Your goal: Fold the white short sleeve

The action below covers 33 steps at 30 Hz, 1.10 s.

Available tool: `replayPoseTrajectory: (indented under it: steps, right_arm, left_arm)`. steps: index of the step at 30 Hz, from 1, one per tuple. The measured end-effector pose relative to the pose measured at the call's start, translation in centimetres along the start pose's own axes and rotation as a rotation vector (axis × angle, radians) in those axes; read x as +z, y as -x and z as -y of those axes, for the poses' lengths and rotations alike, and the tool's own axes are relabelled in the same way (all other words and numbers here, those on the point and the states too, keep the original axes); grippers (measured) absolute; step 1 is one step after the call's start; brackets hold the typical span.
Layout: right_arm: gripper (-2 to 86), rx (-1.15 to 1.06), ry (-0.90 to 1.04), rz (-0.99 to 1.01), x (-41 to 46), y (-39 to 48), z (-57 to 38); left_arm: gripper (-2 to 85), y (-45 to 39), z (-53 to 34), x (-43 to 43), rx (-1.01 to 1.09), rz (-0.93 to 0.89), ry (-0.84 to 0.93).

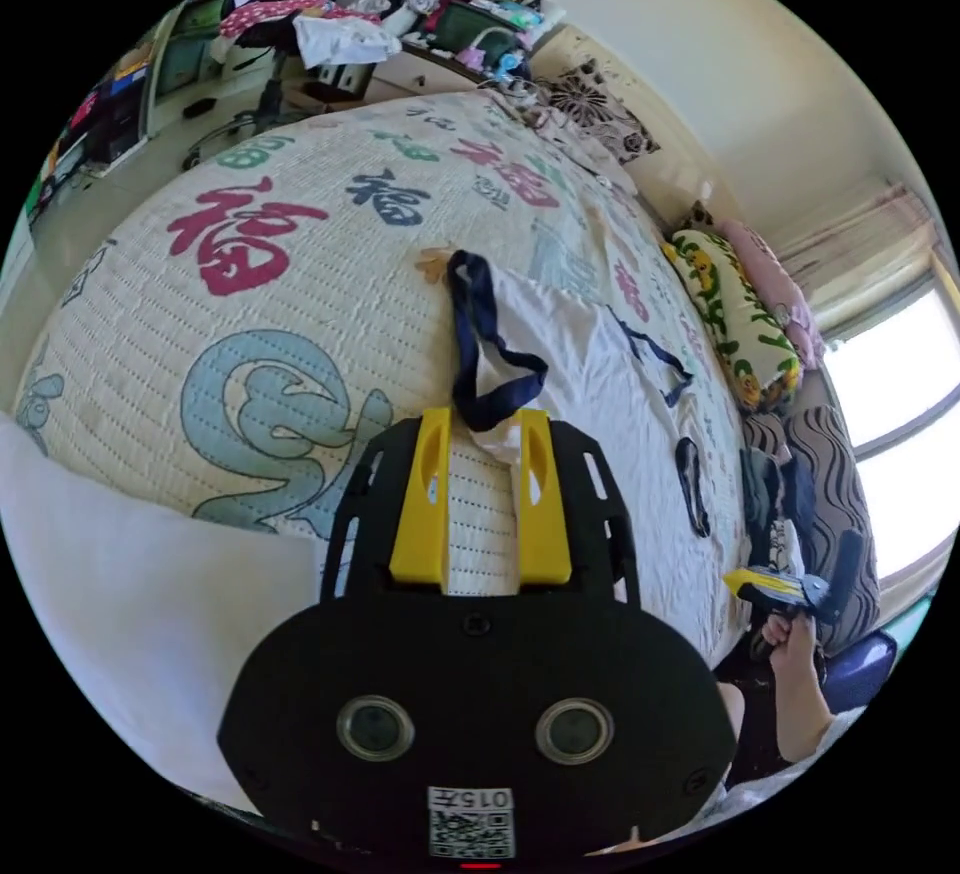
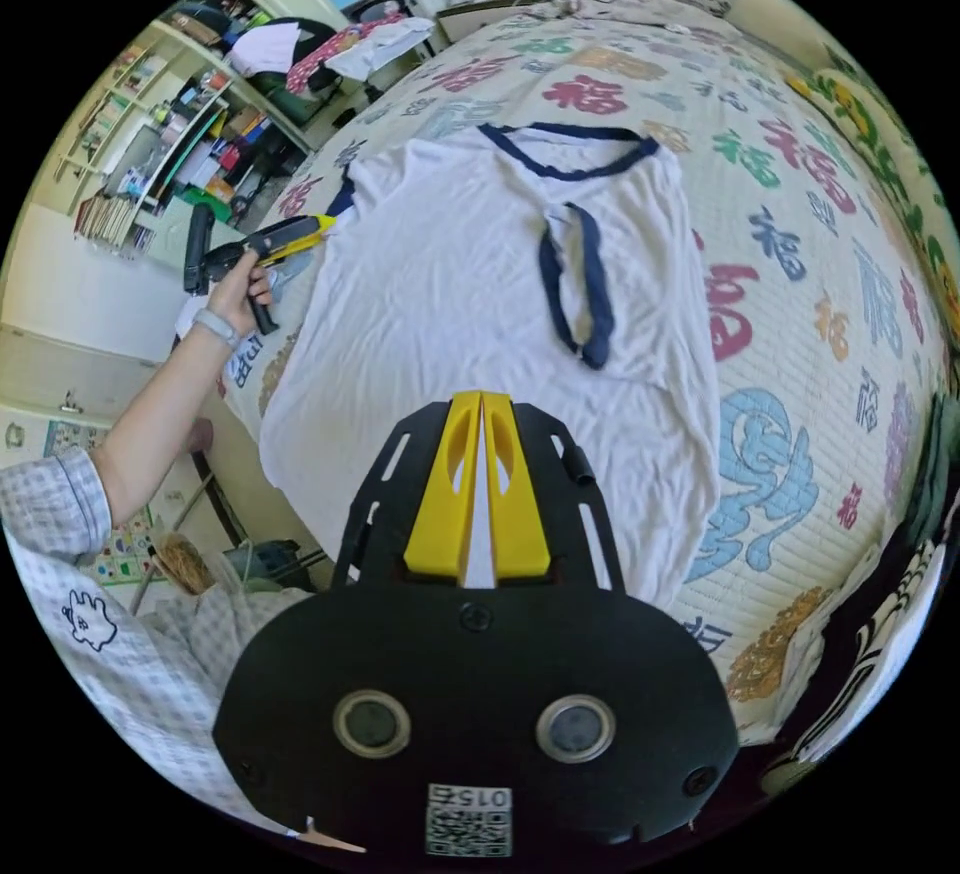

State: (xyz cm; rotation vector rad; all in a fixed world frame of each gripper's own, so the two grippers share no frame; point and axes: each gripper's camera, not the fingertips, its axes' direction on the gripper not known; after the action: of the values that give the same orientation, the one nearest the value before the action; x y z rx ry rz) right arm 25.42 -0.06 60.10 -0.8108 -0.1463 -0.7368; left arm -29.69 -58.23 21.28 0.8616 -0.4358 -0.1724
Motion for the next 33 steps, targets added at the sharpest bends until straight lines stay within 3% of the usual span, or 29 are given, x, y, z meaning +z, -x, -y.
replayPoseTrajectory:
  steps: [4, 9, 16, 28, 33]
  right_arm:
    - [-0.3, -0.092, -0.031, -0.099, 0.5, 5.8, 4.2]
    - [1.0, -0.229, -0.052, -0.047, 2.6, 12.2, 12.0]
    - [4.6, -0.357, 0.13, -0.155, 14.4, 22.1, 25.5]
    - [3.9, -0.456, 0.26, -0.317, 27.0, 26.4, 34.8]
    - [1.0, -0.397, 0.19, -0.19, 25.1, 23.9, 36.1]
  left_arm:
    - [1.1, -1.1, -1.6, -5.0, 0.108, -0.074, -0.138]
    - [0.5, -1.5, -4.4, -7.0, 0.17, 0.021, -0.159]
    - [0.4, 6.3, -4.8, -7.0, -0.021, -0.359, -0.132]
    - [0.6, 6.7, -4.4, -7.9, -0.013, -0.414, -0.133]
    - [0.5, 6.0, -4.3, -7.4, -0.024, -0.436, -0.127]
